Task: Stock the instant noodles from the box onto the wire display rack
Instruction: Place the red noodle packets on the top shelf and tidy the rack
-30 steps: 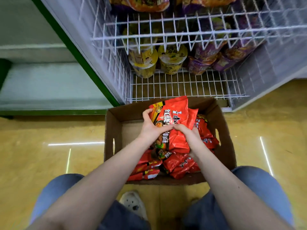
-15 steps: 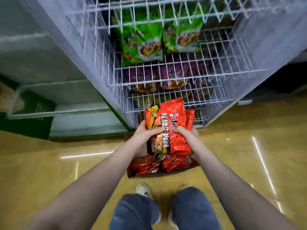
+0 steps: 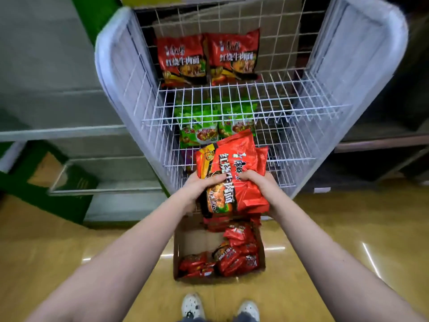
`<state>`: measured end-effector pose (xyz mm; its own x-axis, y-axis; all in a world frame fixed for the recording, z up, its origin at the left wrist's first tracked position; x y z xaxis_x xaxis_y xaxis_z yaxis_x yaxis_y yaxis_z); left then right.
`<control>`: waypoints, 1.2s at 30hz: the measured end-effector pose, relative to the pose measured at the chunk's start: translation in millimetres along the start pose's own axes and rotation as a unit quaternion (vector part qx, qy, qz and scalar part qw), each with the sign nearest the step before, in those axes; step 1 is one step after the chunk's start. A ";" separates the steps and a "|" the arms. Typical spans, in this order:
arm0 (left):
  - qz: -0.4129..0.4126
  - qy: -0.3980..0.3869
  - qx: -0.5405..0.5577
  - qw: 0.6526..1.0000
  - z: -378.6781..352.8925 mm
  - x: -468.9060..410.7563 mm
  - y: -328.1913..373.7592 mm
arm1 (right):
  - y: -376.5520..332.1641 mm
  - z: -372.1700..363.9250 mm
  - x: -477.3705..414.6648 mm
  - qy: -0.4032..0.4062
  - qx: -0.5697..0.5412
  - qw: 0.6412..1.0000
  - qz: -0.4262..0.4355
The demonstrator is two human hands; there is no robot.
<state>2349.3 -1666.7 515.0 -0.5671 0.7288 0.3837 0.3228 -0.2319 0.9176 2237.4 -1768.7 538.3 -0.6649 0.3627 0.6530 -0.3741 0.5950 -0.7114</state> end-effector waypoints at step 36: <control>-0.128 -0.020 0.338 0.932 -44.8 -28.3 224.6 | -180.1 -20.1 41.8 0.151 -0.005 0.955 0.255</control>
<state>2403.9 -1768.3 714.9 -0.6669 0.7312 0.1437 0.5918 0.4024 0.6985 2289.9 -1846.4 698.9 -0.5420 0.7967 0.2676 -0.0429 0.2917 -0.9555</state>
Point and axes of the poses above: each hand's wrist, its own x-axis away from the middle knuckle, its own z-axis out of the back of the hand, y = z × x, the point moved 9 cm from there along -x, towards the middle knuckle, and after that the axes turned 12 degrees about -z, right-handed, at the moved point
